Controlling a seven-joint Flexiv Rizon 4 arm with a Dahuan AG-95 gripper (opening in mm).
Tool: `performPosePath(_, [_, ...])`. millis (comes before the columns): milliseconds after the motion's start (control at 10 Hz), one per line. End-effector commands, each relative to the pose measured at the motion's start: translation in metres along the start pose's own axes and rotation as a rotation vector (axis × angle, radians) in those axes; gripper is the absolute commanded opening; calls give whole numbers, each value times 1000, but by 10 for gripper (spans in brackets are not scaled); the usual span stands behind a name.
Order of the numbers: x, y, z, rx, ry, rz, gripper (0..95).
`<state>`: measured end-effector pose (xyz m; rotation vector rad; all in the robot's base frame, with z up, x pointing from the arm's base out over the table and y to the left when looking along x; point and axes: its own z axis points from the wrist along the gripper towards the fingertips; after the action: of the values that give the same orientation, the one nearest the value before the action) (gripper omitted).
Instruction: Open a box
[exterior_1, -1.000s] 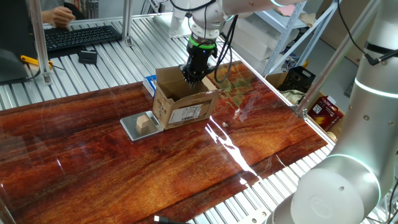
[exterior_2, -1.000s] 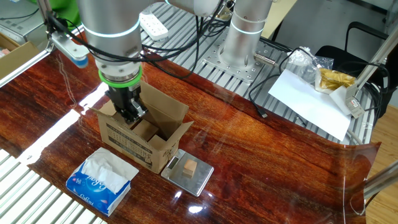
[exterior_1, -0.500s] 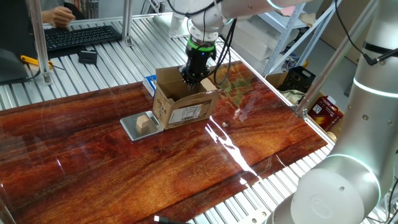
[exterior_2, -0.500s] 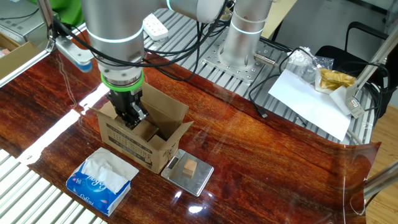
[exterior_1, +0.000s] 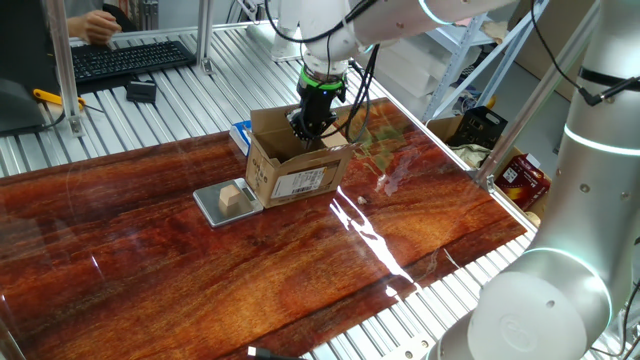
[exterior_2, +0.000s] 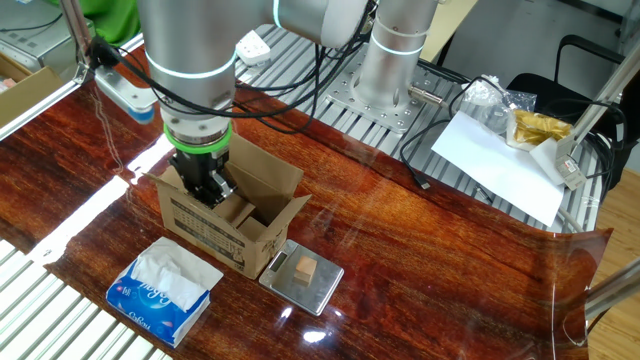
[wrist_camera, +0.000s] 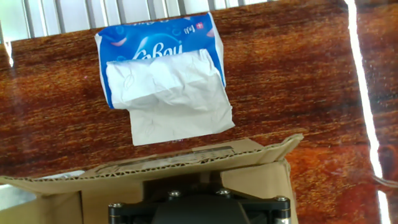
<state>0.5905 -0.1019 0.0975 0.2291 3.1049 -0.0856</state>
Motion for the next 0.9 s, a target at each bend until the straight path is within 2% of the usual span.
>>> performPosePath(100, [-1,-2,2,59,-22,-26,0])
performPosePath(200, [-2,-3,2,105,-37,-54,0])
performPosePath(300, [-3,-3,3,135,-50,-68,0])
performPosePath(500, [-5,-5,4,150,-60,-81,0])
performPosePath(700, [-7,-7,5,189,-70,-111,0])
performPosePath(900, [-9,-9,4,213,-76,-126,0])
